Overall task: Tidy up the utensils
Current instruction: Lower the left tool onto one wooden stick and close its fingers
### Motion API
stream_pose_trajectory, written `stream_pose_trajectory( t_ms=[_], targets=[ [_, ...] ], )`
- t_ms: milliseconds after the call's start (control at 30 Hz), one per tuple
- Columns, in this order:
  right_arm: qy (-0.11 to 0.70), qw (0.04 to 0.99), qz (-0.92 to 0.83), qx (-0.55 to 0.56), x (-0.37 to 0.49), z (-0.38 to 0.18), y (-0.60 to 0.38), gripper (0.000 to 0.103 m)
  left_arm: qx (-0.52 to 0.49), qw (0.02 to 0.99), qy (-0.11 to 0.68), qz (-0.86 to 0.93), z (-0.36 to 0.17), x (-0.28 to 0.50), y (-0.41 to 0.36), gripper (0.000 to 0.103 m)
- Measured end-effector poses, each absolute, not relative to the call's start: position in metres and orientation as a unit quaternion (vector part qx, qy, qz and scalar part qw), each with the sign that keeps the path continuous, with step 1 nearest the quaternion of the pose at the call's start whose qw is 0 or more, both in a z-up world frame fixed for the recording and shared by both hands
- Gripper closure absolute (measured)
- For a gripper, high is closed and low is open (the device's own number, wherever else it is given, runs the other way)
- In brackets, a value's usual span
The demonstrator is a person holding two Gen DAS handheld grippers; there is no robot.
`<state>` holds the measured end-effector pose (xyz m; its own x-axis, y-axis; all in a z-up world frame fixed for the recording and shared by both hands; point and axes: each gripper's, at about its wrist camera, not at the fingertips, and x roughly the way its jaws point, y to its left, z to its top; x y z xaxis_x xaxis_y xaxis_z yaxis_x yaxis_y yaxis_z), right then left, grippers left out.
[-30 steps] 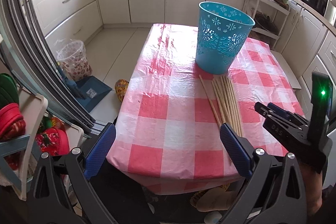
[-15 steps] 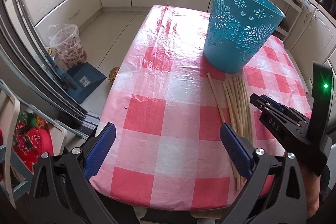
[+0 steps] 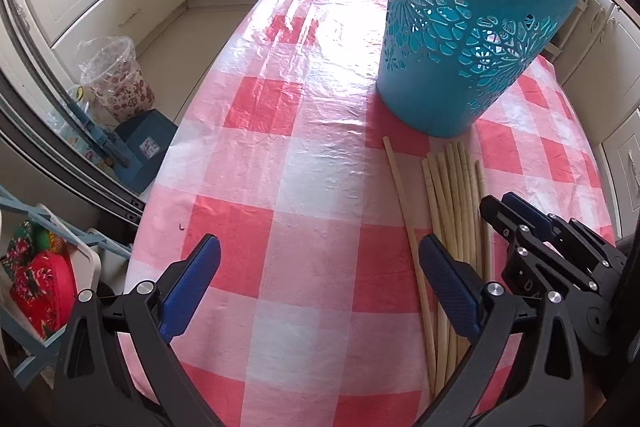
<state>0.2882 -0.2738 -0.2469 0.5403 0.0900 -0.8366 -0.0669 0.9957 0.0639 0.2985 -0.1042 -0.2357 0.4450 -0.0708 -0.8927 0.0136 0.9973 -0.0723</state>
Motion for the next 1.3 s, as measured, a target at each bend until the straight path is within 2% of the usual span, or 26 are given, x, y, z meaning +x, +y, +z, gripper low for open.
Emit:
stream_pose_trajectory(
  t_ms=[100,400,500,600,667,733,867,1000,1033,1067,1300],
  targets=[
    [0.479,0.876,0.049,0.014,0.292,-0.25,-0.275,0.093,-0.025,0.847,0.53,-0.019,-0.242,0.308,-0.11,0.008],
    [0.477,0.875,0.072,0.037,0.301,-0.255,-0.276,0.093,-0.001,0.846,0.532,-0.011,-0.259,0.338,-0.127,0.01],
    [0.479,0.873,0.077,0.053,0.298,-0.255,-0.282,0.093,0.003,0.852,0.522,-0.03,-0.257,0.343,-0.13,0.024],
    [0.482,0.87,0.081,0.069,0.294,-0.256,-0.284,0.093,0.019,0.856,0.514,-0.058,-0.254,0.345,-0.133,0.047],
    [0.484,0.868,0.083,0.074,0.293,-0.256,-0.285,0.093,0.029,0.855,0.511,-0.084,-0.252,0.346,-0.134,0.075],
    [0.487,0.866,0.084,0.076,0.293,-0.255,-0.286,0.093,0.034,0.849,0.514,-0.115,-0.251,0.347,-0.131,0.085],
    [0.49,0.864,0.082,0.078,0.293,-0.254,-0.288,0.093,0.061,0.835,0.528,-0.144,-0.252,0.348,-0.129,0.086],
    [0.492,0.863,0.078,0.08,0.295,-0.255,-0.292,0.088,0.07,0.817,0.547,-0.167,-0.255,0.349,-0.119,0.087],
    [0.492,0.863,0.078,0.081,0.296,-0.254,-0.292,0.088,0.064,0.813,0.551,-0.179,-0.255,0.349,-0.119,0.093],
    [0.493,0.863,0.078,0.08,0.297,-0.254,-0.293,0.088,0.062,0.81,0.552,-0.189,-0.255,0.348,-0.118,0.094],
    [0.492,0.864,0.077,0.081,0.292,-0.256,-0.291,0.083,0.11,0.806,0.551,-0.185,-0.256,0.344,-0.12,0.093]
  ],
)
